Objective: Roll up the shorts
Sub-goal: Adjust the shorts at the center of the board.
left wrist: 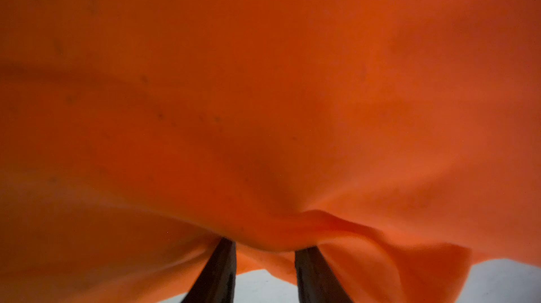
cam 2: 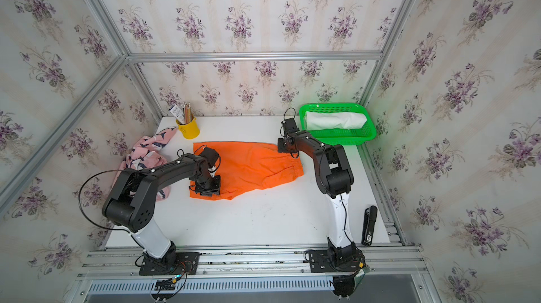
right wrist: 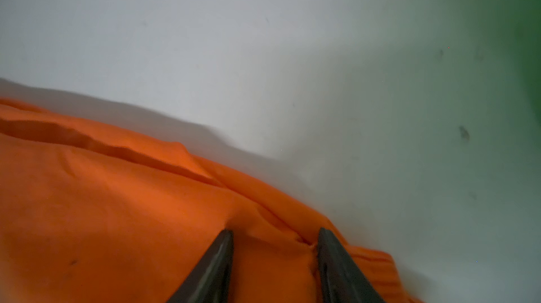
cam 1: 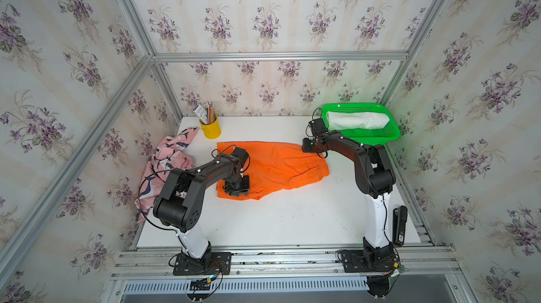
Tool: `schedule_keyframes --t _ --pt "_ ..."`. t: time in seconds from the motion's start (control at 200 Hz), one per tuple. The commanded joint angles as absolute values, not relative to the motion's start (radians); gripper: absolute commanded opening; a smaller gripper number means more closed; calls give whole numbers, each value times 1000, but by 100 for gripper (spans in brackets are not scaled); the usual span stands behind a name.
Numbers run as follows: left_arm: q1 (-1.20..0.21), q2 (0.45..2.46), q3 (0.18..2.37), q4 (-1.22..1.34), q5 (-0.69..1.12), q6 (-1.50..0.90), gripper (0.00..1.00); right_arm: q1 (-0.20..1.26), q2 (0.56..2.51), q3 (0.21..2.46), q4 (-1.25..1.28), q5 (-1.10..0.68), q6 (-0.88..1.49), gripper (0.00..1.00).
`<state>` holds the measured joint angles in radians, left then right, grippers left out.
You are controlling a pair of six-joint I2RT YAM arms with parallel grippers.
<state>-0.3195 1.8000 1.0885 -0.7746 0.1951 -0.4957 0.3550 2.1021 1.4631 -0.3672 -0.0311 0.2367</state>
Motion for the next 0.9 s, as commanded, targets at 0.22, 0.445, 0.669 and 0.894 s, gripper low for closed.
schedule_keyframes --t 0.22,0.445,0.669,0.894 --pt "-261 2134 1531 -790 225 -385 39 367 1784 960 -343 -91 356 51" --pt "-262 2401 1925 -874 297 -377 39 588 1596 719 -270 -219 532 50" --pt "-269 2480 2187 -963 309 -320 43 793 1530 844 -256 -369 555 50" --pt "-255 2223 2080 -990 126 -246 48 731 1512 1013 -443 -167 474 51"
